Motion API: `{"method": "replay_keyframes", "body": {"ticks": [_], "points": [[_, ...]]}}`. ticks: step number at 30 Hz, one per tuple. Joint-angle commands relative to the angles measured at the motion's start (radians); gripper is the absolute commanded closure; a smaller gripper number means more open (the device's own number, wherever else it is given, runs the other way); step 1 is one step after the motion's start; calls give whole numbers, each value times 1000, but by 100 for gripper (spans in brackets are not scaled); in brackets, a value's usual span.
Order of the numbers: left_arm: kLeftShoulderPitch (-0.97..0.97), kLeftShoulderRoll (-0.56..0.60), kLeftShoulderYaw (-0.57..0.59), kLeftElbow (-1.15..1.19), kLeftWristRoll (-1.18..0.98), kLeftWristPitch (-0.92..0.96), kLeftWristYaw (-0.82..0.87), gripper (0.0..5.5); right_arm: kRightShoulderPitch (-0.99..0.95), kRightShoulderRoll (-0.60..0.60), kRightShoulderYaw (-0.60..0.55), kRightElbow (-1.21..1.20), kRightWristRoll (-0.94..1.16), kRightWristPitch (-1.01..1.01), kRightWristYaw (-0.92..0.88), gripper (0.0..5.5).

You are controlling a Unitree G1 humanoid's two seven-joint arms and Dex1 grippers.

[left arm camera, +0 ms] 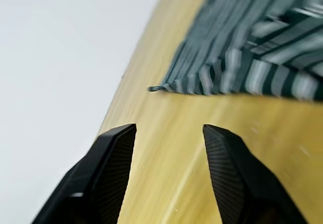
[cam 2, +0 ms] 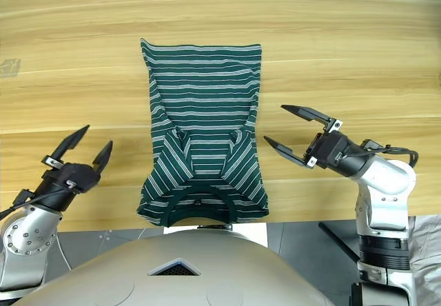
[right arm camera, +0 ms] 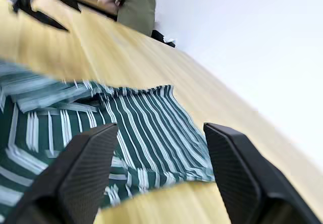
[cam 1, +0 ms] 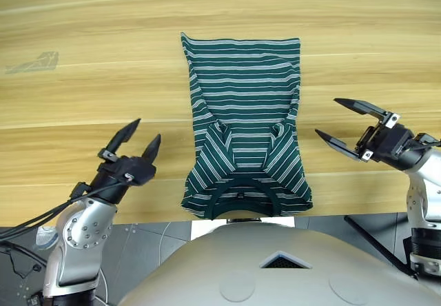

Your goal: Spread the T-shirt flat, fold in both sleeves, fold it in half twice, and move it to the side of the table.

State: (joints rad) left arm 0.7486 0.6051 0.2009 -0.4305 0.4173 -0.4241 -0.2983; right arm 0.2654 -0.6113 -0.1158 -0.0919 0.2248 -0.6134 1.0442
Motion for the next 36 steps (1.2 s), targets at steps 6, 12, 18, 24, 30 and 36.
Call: {"method": "replay_keyframes", "body": {"ticks": [6, 12, 18, 24, 30, 36], "points": [[88, 286, -67, 143, 381, -345, -5, 306, -78, -219, 101, 442, -470, -869, 9, 236], [75, 308, -165, 173, 443, -423, 5, 306, -105, -220, 202, 484, -574, -938, -116, 236], [0, 305, -238, 185, 461, -424, 1, 306, -125, -223, 312, 397, -591, -843, -221, 236], [-10, 320, -242, 186, 468, -390, -2, 304, -128, -273, 383, 408, -596, -819, -297, 254], [-14, 332, -240, 197, 466, -380, -2, 400, -133, -289, 410, 437, -629, -816, -360, 353], [-33, 337, -258, 203, 471, -374, -2, 499, -141, -284, 436, 445, -661, -799, -402, 458]]}}
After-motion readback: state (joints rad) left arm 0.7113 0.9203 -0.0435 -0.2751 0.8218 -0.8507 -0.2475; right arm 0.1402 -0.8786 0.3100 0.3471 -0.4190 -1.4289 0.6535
